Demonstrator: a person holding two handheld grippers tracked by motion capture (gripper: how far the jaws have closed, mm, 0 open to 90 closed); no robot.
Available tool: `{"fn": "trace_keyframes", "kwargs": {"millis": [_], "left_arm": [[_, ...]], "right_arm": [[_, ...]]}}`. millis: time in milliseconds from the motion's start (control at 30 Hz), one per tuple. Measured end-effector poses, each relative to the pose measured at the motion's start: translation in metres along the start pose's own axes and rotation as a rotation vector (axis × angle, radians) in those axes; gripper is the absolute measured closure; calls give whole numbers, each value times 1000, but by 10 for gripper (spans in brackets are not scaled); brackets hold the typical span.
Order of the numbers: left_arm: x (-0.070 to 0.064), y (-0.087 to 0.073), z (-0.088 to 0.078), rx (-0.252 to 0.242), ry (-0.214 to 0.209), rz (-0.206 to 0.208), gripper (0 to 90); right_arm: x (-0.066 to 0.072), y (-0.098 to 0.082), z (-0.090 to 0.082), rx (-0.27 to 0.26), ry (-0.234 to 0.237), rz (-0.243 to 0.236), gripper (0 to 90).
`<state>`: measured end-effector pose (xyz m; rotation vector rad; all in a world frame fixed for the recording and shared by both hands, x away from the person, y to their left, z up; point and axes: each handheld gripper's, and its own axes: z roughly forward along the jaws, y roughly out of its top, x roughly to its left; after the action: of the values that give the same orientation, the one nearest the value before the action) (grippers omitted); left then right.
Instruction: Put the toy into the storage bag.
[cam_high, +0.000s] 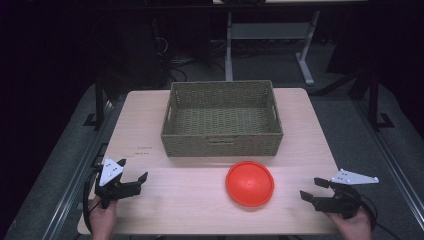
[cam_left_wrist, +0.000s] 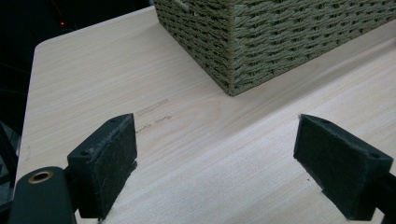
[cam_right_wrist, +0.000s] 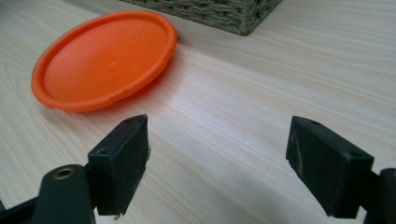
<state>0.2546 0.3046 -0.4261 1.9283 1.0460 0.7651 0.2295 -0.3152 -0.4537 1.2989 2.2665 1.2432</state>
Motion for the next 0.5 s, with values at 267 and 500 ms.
{"fn": "trace_keyframes", "kwargs": {"millis": [267, 500], "left_arm": [[1, -1, -1, -5, -1, 4, 128], [3, -1, -1, -7, 7, -6, 128]], "right_arm": [[7, 7, 8, 32, 32, -24, 198], [18, 24, 16, 45, 70, -45, 185]]}}
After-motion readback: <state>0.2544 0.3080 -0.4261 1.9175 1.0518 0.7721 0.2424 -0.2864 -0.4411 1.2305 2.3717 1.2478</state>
